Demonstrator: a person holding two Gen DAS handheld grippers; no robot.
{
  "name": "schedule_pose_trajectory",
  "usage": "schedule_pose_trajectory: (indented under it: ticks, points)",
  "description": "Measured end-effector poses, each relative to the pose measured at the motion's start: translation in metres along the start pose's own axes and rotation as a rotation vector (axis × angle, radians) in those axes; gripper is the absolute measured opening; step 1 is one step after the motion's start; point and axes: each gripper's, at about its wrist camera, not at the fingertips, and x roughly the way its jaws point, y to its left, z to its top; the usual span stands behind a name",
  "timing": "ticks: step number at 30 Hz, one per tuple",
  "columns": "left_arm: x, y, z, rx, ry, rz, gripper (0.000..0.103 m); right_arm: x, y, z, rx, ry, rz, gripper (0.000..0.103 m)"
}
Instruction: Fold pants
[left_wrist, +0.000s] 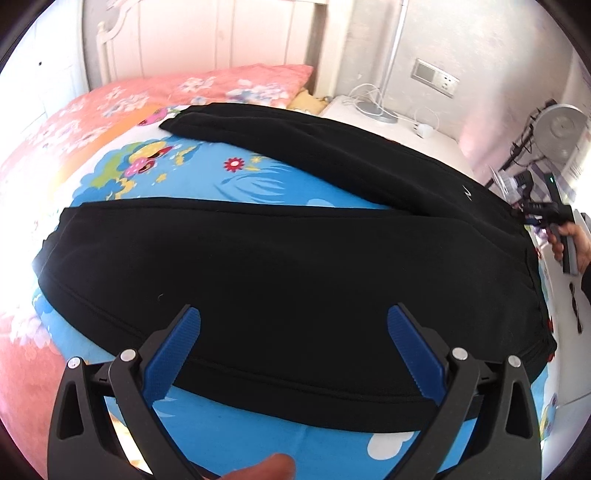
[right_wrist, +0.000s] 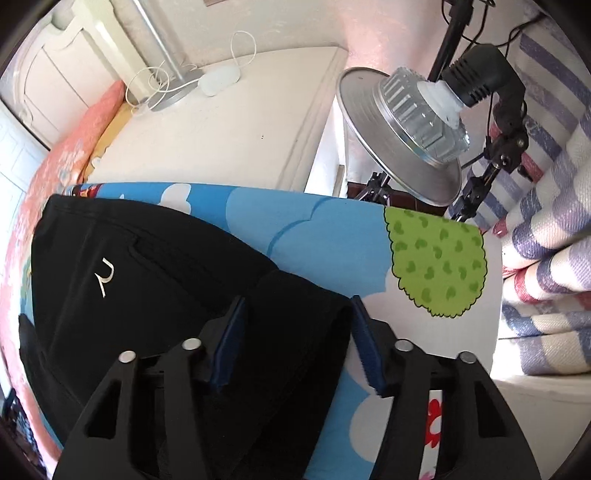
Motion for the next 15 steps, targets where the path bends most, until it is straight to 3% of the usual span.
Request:
schedule_pose_trajectory:
  ticks: [2,3,4,7,9,13,15]
  points:
    - [-0.001,0.000,-0.001,-0.005,0.000,0.002,0.101,-0.009,0.002,0.000,-0.009,-0.018,0.003,0.031]
    - [-0.001,0.002,0.000,-0.015,0.006,-0.005,0.101,-0.017,0.002,0.000,-0.015,-0.039,-0.006,0.016]
    - [-0.002,0.002,-0.001,-0.022,0.009,-0.010,0.101,-0.027,0.004,-0.001,-0.017,-0.067,0.004,0.013]
    - [-0.007,0.003,-0.002,-0.034,-0.004,-0.024,0.101,-0.073,0.034,-0.015,-0.096,-0.188,0.021,0.009]
    - [-0.009,0.003,-0.002,-0.036,-0.015,-0.031,0.101,-0.090,0.049,-0.023,-0.140,-0.210,-0.005,0.008]
    - [-0.019,0.002,-0.004,-0.049,-0.030,-0.084,0.101,-0.121,0.072,-0.046,-0.189,-0.248,0.034,0.008]
    - [-0.031,0.001,-0.008,-0.035,-0.065,-0.095,0.101,-0.141,0.100,-0.078,-0.250,-0.291,0.057,0.008]
